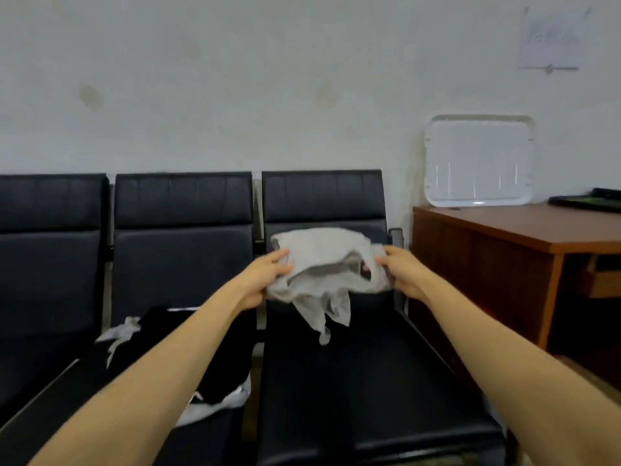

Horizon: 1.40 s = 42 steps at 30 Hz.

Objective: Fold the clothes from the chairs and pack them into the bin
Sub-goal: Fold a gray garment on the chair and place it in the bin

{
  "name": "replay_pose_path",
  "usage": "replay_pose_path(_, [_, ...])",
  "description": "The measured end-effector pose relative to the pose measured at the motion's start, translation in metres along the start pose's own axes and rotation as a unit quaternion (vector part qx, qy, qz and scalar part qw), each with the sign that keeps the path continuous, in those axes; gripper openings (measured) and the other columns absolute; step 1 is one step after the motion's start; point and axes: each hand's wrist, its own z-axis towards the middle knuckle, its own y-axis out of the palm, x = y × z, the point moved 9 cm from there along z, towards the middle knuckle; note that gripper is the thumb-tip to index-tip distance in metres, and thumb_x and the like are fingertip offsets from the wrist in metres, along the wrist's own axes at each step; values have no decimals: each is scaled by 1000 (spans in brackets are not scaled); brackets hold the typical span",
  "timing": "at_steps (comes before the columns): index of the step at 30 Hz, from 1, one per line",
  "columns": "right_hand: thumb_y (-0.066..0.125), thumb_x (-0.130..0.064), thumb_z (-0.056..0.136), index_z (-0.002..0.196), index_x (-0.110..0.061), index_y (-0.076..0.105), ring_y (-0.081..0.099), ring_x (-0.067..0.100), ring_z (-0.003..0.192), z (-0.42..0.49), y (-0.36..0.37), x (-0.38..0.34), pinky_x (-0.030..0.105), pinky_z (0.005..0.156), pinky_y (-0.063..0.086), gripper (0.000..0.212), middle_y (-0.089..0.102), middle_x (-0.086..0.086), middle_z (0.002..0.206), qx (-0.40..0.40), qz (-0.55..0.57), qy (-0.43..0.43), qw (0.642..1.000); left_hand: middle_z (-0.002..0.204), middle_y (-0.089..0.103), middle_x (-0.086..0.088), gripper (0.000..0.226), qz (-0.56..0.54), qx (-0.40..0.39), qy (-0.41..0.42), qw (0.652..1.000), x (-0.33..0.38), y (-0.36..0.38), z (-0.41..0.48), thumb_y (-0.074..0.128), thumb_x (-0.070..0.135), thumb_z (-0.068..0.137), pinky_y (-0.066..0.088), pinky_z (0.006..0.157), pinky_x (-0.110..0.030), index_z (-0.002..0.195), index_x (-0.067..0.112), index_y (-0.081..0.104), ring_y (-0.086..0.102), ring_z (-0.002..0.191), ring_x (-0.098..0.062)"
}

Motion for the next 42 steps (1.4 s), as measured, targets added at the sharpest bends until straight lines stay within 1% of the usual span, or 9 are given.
replay_pose_path(5, [40, 2, 97, 146, -17, 35, 59, 29, 102, -75, 16, 145, 40, 69, 53, 53, 54, 11, 126, -64, -39, 179, 981, 143, 46, -6, 62, 59, -84, -177, 979, -152, 20, -63, 58, 11, 95, 48, 98, -40, 149, 23, 30, 56, 117, -25])
replay_pose_path(8, [35, 5, 96, 140, -16, 46, 60, 27, 101, -103, 24, 180, 40, 77, 55, 50, 60, 5, 107, -99, -45, 203, 973, 139, 50, -3, 64, 40, -91, -227, 969, -198, 25, -90, 60, 12, 93, 49, 98, -39, 149, 22, 31, 57, 116, -23])
replay_pose_path(13, [45, -5, 97, 122, -23, 61, 60, 28, 112, -121, 22, 177, 43, 90, 53, 35, 62, 6, 122, -142, -8, 165, 976, 129, 59, 1, 51, 2, -126, -227, 966, -202, 30, -116, 66, 19, 90, 54, 88, -38, 136, 27, 45, 62, 111, -20])
replay_pose_path(17, [47, -24, 101, 127, -23, 56, 65, 23, 106, -144, 28, 202, 36, 88, 53, 27, 67, 4, 116, -265, -177, 229, 920, 128, 55, -3, 29, 228, -208, -280, 909, -215, 22, -141, 57, 32, 95, 55, 87, -36, 122, 26, 49, 63, 105, -20])
replay_pose_path(22, [48, -16, 99, 118, -12, 58, 60, 22, 104, -118, 28, 230, 35, 92, 50, 22, 62, 8, 114, -162, -217, 223, 936, 109, 60, 1, 32, 347, -126, -216, 904, -234, 17, -112, 58, 27, 95, 49, 86, -29, 123, 13, 58, 55, 102, -15])
replay_pose_path(27, [53, -13, 93, 116, -8, 56, 54, 20, 91, -73, 36, 256, 34, 81, 48, 24, 59, 7, 109, -51, -282, 183, 940, 129, 59, -5, 28, 384, -97, -109, 912, -240, 51, -67, 55, 15, 95, 40, 90, -18, 123, 11, 62, 54, 118, -17])
replay_pose_path(32, [53, -24, 95, 138, -6, 39, 47, 32, 121, -29, 32, 275, 40, 94, 46, 49, 47, 15, 135, 39, -289, 190, 937, 127, 54, -8, 28, 502, -133, -53, 853, -263, 83, -25, 48, 16, 98, 45, 92, -29, 123, 13, 60, 53, 114, -23])
replay_pose_path(37, [55, -27, 94, 123, -8, 53, 40, 33, 123, -1, 33, 297, 40, 88, 42, 35, 49, 13, 126, 63, -366, 186, 910, 119, 53, -10, 25, 590, -108, -101, 794, -279, 75, 2, 36, 18, 101, 47, 82, -34, 120, 9, 49, 55, 105, -26])
replay_pose_path(42, [55, -13, 93, 92, -8, 52, 54, 18, 82, 6, 46, 261, 24, 62, 43, 6, 56, 4, 92, 81, -216, 54, 972, 121, 58, -10, 25, 428, -79, -90, 896, -274, 81, 18, 46, 13, 98, 46, 89, -31, 119, 10, 59, 57, 108, -25])
